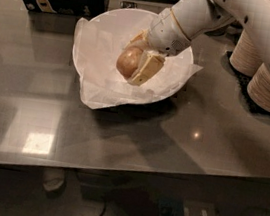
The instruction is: Pick apple from white bowl
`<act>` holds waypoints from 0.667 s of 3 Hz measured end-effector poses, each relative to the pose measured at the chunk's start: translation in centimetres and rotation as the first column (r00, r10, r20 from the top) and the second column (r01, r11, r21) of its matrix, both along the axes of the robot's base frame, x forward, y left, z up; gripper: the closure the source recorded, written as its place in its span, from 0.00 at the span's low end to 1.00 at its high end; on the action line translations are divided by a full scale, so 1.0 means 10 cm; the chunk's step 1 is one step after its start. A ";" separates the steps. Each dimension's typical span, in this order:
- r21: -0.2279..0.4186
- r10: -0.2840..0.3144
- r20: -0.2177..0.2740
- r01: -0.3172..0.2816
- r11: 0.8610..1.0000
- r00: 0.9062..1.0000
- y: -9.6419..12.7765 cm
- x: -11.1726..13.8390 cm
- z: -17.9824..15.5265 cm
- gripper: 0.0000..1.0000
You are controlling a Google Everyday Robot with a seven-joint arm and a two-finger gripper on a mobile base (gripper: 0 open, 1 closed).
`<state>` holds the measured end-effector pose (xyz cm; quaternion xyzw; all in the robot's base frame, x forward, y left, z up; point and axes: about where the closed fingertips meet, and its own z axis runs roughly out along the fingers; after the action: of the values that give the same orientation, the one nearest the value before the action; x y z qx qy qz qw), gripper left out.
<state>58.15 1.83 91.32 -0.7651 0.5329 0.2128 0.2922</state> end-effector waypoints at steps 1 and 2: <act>0.029 -0.045 0.045 0.044 0.999 0.998 -0.14 -0.06 0.24 1.00; 0.015 -0.098 0.103 0.097 0.995 0.990 -0.33 -0.16 0.50 1.00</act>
Offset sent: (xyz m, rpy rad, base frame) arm -0.0284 -0.0594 0.0878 -0.0128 -0.1807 -0.1666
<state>56.56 -1.42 96.35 -0.7467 0.5527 0.1610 0.3331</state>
